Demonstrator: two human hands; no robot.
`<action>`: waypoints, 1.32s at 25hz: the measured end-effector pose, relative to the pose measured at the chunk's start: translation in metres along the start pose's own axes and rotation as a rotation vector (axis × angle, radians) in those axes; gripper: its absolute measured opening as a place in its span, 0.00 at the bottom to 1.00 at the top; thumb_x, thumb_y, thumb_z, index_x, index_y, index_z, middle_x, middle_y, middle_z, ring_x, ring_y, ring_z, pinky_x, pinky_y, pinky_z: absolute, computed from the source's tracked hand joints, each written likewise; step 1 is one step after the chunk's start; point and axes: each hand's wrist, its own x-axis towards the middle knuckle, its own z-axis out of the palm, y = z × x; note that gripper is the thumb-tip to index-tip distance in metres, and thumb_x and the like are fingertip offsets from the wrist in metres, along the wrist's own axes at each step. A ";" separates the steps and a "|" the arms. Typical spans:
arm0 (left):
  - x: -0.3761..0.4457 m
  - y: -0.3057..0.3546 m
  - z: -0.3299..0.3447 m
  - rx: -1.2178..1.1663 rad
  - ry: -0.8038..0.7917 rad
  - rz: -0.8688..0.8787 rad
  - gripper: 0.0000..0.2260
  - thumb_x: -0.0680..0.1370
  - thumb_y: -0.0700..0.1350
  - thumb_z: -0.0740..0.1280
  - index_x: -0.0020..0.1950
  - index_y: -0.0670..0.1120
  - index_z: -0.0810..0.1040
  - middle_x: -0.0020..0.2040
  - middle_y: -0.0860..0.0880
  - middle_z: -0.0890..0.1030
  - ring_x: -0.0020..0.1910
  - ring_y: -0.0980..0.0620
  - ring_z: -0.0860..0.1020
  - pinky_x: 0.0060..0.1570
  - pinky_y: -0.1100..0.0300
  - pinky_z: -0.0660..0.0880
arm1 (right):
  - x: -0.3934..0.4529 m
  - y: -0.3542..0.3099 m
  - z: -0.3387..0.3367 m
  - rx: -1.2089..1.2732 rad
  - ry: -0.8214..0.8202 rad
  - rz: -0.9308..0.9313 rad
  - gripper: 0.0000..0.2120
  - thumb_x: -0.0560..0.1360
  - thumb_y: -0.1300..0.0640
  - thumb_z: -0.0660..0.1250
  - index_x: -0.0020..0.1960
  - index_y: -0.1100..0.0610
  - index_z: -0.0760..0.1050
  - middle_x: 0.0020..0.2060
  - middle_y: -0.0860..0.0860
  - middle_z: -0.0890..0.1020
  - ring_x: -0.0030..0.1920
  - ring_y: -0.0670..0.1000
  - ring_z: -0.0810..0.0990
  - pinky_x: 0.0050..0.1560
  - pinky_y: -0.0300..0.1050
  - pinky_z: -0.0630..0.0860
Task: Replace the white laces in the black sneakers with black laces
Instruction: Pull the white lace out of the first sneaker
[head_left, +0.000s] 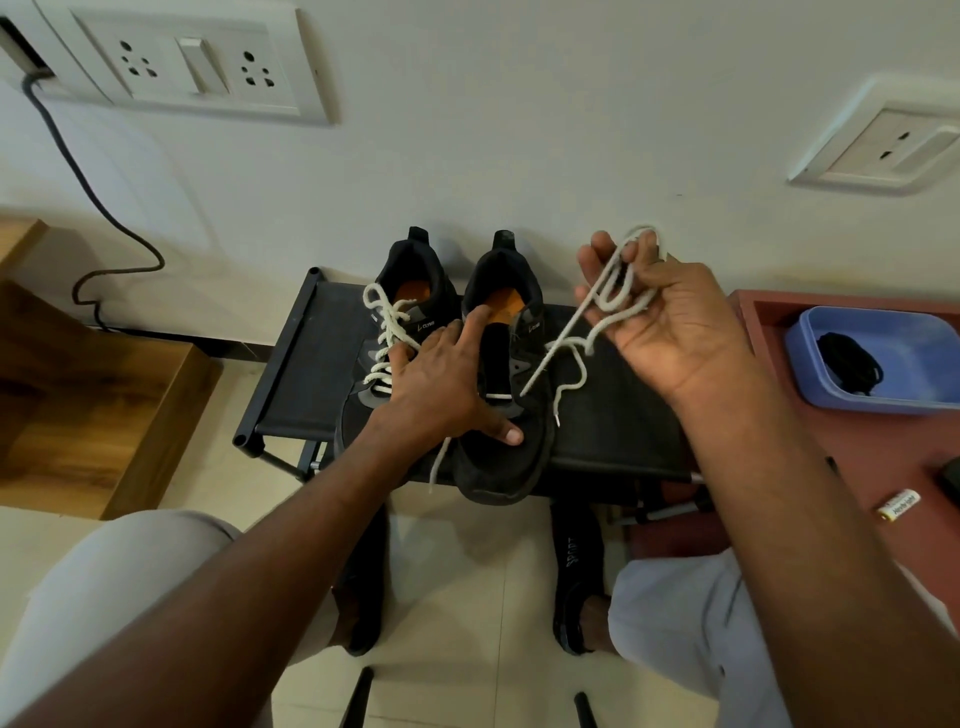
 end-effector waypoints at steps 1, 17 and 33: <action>0.001 0.000 -0.001 0.007 -0.022 0.006 0.63 0.58 0.66 0.83 0.81 0.57 0.45 0.81 0.49 0.63 0.80 0.43 0.62 0.75 0.33 0.53 | 0.001 -0.002 -0.001 -0.094 0.017 -0.035 0.10 0.84 0.61 0.62 0.45 0.57 0.77 0.46 0.55 0.87 0.42 0.51 0.86 0.50 0.49 0.82; 0.009 -0.012 -0.011 0.021 -0.140 0.085 0.65 0.61 0.54 0.86 0.82 0.60 0.41 0.79 0.49 0.68 0.76 0.40 0.69 0.73 0.32 0.59 | 0.012 0.063 -0.006 -1.684 -0.026 0.058 0.07 0.73 0.50 0.79 0.45 0.53 0.85 0.42 0.51 0.85 0.46 0.53 0.84 0.49 0.52 0.81; 0.005 -0.012 -0.014 0.040 -0.132 0.089 0.64 0.61 0.57 0.85 0.81 0.60 0.41 0.77 0.49 0.70 0.75 0.41 0.70 0.73 0.34 0.60 | 0.010 0.054 -0.011 -1.743 -0.059 -0.111 0.13 0.74 0.46 0.78 0.49 0.54 0.82 0.37 0.50 0.83 0.38 0.49 0.82 0.40 0.46 0.79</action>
